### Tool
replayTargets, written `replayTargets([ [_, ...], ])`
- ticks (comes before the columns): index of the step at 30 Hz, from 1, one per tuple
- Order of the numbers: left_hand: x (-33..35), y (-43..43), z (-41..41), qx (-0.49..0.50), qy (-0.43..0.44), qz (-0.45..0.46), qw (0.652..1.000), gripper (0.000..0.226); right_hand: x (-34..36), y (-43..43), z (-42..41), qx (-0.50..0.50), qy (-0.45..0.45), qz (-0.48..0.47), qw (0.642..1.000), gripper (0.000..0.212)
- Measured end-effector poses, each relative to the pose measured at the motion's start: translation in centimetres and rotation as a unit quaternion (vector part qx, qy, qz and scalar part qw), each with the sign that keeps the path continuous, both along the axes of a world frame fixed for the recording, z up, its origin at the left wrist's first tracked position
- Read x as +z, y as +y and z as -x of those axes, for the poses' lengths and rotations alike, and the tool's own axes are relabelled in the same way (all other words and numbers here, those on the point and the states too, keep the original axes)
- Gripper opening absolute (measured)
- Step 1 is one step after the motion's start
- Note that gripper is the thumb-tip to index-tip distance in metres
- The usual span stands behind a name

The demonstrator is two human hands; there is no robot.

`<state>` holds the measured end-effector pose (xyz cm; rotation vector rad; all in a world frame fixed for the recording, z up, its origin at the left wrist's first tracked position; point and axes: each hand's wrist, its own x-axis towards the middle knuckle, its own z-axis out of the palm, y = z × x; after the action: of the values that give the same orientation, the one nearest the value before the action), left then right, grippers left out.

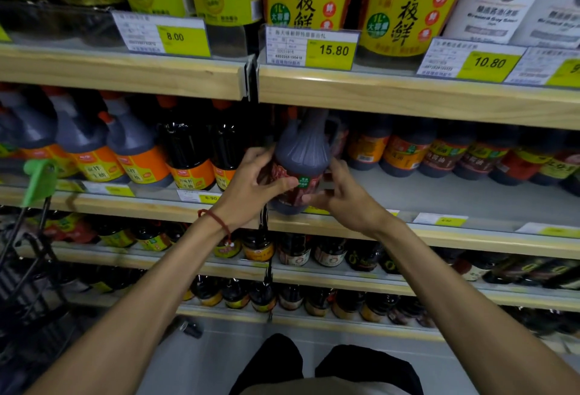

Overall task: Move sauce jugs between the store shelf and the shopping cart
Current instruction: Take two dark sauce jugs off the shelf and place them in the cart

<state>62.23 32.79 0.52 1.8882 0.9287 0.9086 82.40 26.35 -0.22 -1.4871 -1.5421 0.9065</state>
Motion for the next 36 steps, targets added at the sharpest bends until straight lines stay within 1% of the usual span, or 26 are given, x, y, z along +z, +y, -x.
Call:
replayTargets([
  [2,-0.2,0.3,0.0,-0.005,-0.022,0.006,1.000,0.059,-0.4,0.1,0.8,-0.031,0.014,-0.020,0.999,0.075],
  [4,-0.3,0.6,-0.1,-0.001,-0.045,0.008,0.999,0.055,-0.7,0.4,1.5,-0.062,0.054,-0.035,0.996,0.074],
  [6,-0.5,0.8,-0.4,0.007,-0.070,0.014,0.997,0.056,-0.9,0.5,2.0,-0.090,0.089,-0.048,0.991,0.073],
  [10,-0.8,1.1,-1.0,0.031,-0.095,0.033,0.995,0.058,-1.5,0.8,2.5,-0.136,0.117,-0.071,0.981,0.071],
  [15,-1.4,1.3,-1.6,0.056,-0.108,0.044,0.992,0.058,-1.8,1.5,2.1,-0.126,0.091,-0.087,0.984,0.065],
  [17,-1.5,1.3,-1.7,0.054,-0.109,0.053,0.991,0.066,-1.5,1.6,2.1,-0.123,0.077,-0.092,0.985,0.062],
  [21,-1.9,1.4,-1.8,0.036,-0.088,0.062,0.994,0.091,-1.2,2.0,1.8,-0.127,0.053,-0.097,0.986,0.060],
  [23,-2.3,1.6,-2.0,0.042,-0.088,0.063,0.993,0.096,-1.1,2.1,1.6,-0.114,0.029,-0.095,0.988,0.060],
  [25,-2.5,1.9,-2.1,0.050,-0.086,0.062,0.993,0.097,-0.9,1.9,1.4,-0.100,-0.001,-0.095,0.990,0.065],
  [27,-2.8,2.0,-2.2,0.057,-0.083,0.059,0.993,0.097,-0.8,1.8,1.2,-0.085,-0.009,-0.090,0.992,0.074],
  [33,-5.2,2.0,-2.3,0.104,-0.057,0.026,0.993,0.098,-2.6,1.7,1.0,-0.062,-0.003,-0.026,0.998,0.089],
  [36,-6.1,1.7,-2.7,0.140,-0.048,0.016,0.989,0.103,-3.0,1.5,0.9,-0.062,0.021,0.006,0.998,0.098],
])
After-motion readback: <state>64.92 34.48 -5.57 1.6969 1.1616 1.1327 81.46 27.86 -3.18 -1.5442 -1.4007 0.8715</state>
